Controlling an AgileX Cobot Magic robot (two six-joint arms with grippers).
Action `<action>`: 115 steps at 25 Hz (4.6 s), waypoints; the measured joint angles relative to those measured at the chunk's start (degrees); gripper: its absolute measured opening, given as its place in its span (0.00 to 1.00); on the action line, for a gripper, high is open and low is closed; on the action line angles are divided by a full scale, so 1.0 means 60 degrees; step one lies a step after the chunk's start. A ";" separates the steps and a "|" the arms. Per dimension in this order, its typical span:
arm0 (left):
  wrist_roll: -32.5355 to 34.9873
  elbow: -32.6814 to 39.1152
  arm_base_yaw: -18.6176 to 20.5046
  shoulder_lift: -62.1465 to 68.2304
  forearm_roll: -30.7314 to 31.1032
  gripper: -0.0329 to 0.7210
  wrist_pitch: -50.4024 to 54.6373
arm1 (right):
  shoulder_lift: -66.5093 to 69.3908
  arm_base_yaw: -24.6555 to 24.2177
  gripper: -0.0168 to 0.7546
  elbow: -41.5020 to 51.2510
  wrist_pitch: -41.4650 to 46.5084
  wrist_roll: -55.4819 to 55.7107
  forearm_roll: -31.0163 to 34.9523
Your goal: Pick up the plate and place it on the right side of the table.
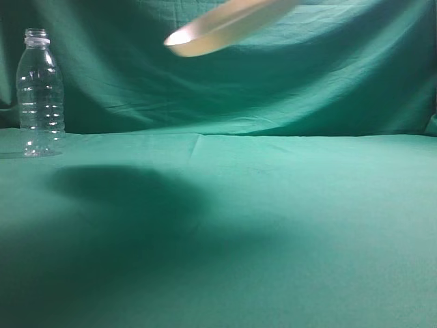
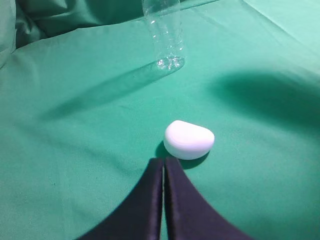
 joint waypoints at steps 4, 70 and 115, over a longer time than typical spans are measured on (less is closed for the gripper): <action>0.0000 0.0000 0.0000 0.0000 0.0000 0.04 0.0000 | -0.1454 -0.1438 0.02 0.2121 -0.0255 -0.0031 -0.0058; 0.0000 0.0000 0.0000 0.0000 0.0000 0.04 0.0000 | -1.4827 -0.4467 0.02 1.0648 -0.1555 -0.1279 0.3646; 0.0000 0.0000 0.0000 0.0000 0.0000 0.04 0.0000 | -1.8577 -0.3961 0.02 1.9466 -0.7712 -0.1350 0.2298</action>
